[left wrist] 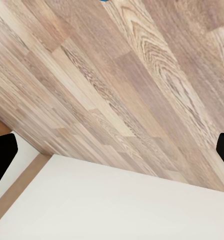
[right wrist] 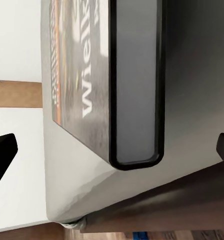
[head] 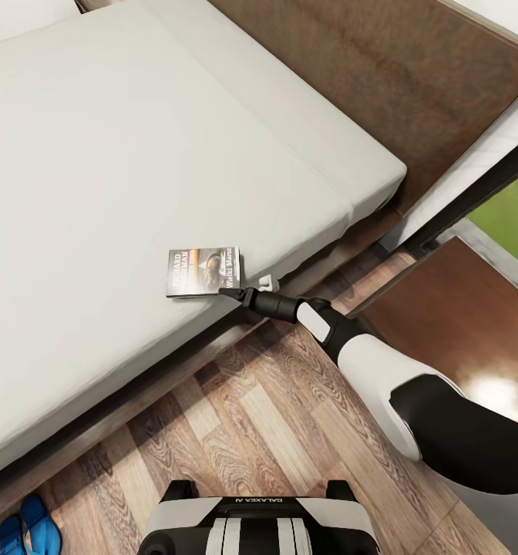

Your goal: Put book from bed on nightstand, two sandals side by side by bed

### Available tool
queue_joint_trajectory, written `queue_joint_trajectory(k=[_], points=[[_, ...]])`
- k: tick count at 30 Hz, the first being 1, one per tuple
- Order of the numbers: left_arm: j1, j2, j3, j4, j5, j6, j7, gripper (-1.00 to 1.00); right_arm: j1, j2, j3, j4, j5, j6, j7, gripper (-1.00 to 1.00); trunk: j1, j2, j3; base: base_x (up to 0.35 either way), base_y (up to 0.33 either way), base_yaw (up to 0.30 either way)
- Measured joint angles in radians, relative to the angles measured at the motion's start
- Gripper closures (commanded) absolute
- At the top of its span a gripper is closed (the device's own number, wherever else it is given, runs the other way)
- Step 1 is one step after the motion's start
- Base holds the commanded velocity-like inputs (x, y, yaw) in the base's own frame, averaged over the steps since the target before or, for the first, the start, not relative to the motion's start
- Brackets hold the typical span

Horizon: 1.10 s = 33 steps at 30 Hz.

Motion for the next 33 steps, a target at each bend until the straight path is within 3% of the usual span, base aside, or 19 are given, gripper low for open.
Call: queue_joint_trajectory(k=[33], points=[[0.000, -0.001, -0.001, 0.000, 0.000, 0.000, 0.000, -1.00, -0.004, 0.000, 0.000, 0.001, -0.001, 0.000, 0.000, -1.00, 0.000, 0.000, 0.000, 0.000, 0.000, 0.000]])
